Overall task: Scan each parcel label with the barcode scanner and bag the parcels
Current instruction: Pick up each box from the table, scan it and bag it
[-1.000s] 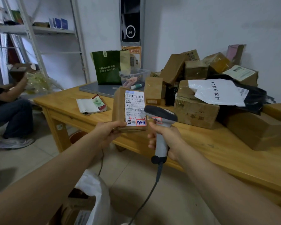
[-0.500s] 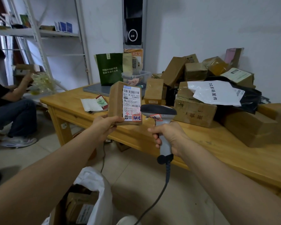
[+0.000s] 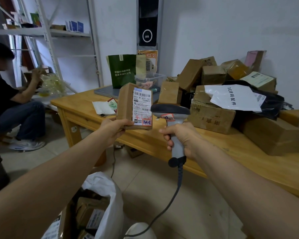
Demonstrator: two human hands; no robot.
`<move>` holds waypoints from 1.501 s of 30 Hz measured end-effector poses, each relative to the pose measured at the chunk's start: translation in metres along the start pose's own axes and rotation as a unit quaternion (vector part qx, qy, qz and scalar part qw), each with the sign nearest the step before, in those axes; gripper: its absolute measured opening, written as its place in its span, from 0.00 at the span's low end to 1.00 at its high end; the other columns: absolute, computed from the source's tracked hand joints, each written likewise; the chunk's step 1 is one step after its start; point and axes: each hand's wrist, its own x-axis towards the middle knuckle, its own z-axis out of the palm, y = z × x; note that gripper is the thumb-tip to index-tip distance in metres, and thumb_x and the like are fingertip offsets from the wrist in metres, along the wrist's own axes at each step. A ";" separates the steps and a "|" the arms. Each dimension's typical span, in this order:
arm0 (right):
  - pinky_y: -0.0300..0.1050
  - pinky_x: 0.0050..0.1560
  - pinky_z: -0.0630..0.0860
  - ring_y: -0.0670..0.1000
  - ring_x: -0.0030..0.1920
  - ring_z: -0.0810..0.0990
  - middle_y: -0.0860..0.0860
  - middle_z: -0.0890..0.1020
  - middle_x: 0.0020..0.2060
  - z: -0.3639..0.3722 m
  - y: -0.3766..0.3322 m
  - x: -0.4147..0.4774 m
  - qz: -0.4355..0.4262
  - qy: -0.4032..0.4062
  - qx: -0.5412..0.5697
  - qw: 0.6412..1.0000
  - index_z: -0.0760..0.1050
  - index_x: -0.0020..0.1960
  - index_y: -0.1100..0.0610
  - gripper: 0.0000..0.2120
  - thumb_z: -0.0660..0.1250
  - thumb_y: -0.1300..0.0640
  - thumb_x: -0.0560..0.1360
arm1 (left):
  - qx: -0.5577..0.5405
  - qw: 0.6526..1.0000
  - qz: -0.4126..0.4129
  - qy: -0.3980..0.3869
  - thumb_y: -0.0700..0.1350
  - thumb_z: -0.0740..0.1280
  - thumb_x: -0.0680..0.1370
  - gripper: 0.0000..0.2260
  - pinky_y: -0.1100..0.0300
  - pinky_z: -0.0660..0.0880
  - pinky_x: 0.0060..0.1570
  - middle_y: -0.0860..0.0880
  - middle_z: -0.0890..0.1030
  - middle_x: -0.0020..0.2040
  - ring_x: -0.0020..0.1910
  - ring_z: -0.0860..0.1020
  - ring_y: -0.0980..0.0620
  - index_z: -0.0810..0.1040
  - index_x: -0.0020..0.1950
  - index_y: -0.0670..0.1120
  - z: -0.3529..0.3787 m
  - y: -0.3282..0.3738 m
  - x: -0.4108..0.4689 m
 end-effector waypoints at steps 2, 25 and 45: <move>0.41 0.25 0.71 0.48 0.22 0.69 0.52 0.74 0.25 0.002 0.000 0.000 0.000 -0.007 0.000 1.000 0.73 0.37 0.60 0.08 0.72 0.65 0.71 | -0.001 1.000 0.000 0.003 0.35 0.78 0.65 0.30 0.53 0.76 0.61 0.43 0.79 0.58 0.58 0.78 0.46 0.71 0.65 0.38 -0.003 0.000 -0.001; 0.39 0.26 0.72 0.48 0.20 0.70 0.54 0.75 0.24 0.095 0.090 0.012 0.191 -0.112 0.015 0.975 0.73 0.41 0.60 0.06 0.70 0.64 0.72 | 0.300 0.916 -0.210 0.162 0.51 0.79 0.63 0.24 0.54 0.80 0.35 0.40 0.83 0.40 0.38 0.84 0.44 0.78 0.50 0.38 -0.230 -0.157 -0.055; 0.39 0.24 0.73 0.48 0.20 0.70 0.53 0.75 0.24 0.104 0.146 0.044 0.273 -0.100 0.033 0.956 0.71 0.42 0.59 0.07 0.70 0.64 0.72 | 0.645 0.755 -0.084 0.082 0.69 0.62 0.65 0.29 0.49 0.77 0.50 0.44 0.77 0.55 0.55 0.75 0.42 0.76 0.61 0.58 -0.206 -0.200 -0.025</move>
